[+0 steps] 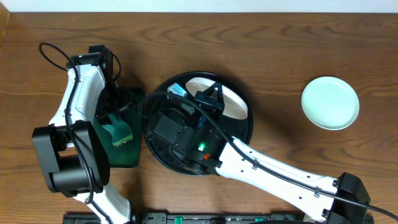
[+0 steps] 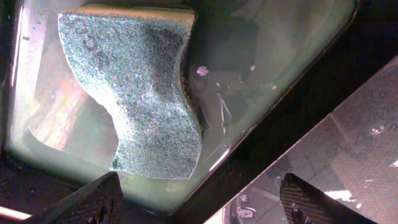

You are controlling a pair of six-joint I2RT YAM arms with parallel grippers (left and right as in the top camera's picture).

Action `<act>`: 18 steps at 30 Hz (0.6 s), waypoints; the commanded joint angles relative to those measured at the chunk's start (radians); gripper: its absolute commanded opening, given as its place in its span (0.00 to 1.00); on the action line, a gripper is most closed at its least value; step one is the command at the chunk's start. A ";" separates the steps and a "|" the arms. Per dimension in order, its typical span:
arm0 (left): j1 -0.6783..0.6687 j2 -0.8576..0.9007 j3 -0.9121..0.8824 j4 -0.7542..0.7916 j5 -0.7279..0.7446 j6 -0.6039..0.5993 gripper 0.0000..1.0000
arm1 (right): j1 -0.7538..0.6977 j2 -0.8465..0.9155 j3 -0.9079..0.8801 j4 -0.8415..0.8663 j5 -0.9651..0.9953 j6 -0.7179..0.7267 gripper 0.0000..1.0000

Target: Clean dirty plates on tray and stack at the side

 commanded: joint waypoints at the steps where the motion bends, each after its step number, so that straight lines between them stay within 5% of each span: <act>1: 0.000 -0.001 -0.008 -0.003 -0.005 0.006 0.82 | 0.013 -0.027 0.024 0.002 0.045 -0.002 0.01; 18: 0.000 -0.001 -0.008 -0.023 -0.005 0.010 0.82 | 0.037 -0.025 0.024 -0.058 -0.097 0.169 0.01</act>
